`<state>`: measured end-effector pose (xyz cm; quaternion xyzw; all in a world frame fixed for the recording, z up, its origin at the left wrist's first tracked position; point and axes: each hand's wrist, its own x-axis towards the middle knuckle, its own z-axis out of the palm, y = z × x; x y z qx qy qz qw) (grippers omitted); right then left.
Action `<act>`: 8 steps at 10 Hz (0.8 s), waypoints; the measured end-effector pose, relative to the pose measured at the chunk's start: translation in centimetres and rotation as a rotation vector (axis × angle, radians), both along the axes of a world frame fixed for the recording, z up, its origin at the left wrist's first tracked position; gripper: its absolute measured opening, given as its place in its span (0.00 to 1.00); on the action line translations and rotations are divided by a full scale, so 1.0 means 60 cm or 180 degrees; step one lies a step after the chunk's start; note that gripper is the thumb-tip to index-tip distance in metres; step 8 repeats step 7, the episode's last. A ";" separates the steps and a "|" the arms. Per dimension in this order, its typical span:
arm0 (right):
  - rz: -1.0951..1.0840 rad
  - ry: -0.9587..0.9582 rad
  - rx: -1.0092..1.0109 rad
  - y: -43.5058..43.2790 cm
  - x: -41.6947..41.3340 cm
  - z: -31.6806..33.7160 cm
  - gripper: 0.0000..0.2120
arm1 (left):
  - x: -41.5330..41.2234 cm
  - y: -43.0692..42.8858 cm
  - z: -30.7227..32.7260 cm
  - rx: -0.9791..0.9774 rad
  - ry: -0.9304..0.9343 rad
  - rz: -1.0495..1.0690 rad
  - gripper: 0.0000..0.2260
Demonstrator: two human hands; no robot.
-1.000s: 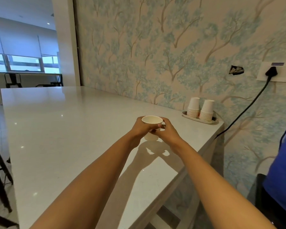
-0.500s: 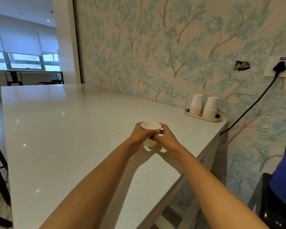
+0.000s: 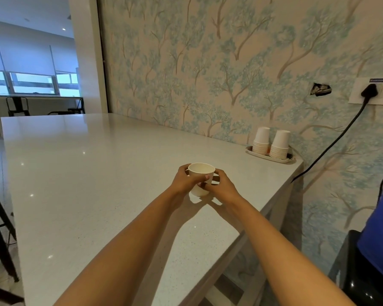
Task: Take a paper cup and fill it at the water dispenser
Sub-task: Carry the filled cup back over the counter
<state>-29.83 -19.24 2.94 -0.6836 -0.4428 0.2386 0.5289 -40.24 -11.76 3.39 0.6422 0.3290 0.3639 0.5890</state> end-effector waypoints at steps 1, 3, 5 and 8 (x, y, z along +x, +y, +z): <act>-0.0051 0.0029 0.0026 -0.007 -0.007 0.000 0.29 | -0.007 -0.005 -0.001 0.0014 0.0006 0.0054 0.33; -0.0074 -0.0006 -0.0001 -0.026 -0.016 0.003 0.29 | -0.024 -0.021 0.000 0.0033 0.0055 0.0100 0.28; -0.0039 -0.0031 -0.0076 -0.057 -0.026 0.008 0.27 | -0.041 -0.044 0.004 0.0129 0.0143 0.0114 0.27; -0.0124 -0.0317 -0.0053 -0.117 -0.028 0.020 0.24 | -0.046 -0.082 0.000 0.0562 0.0393 0.0136 0.25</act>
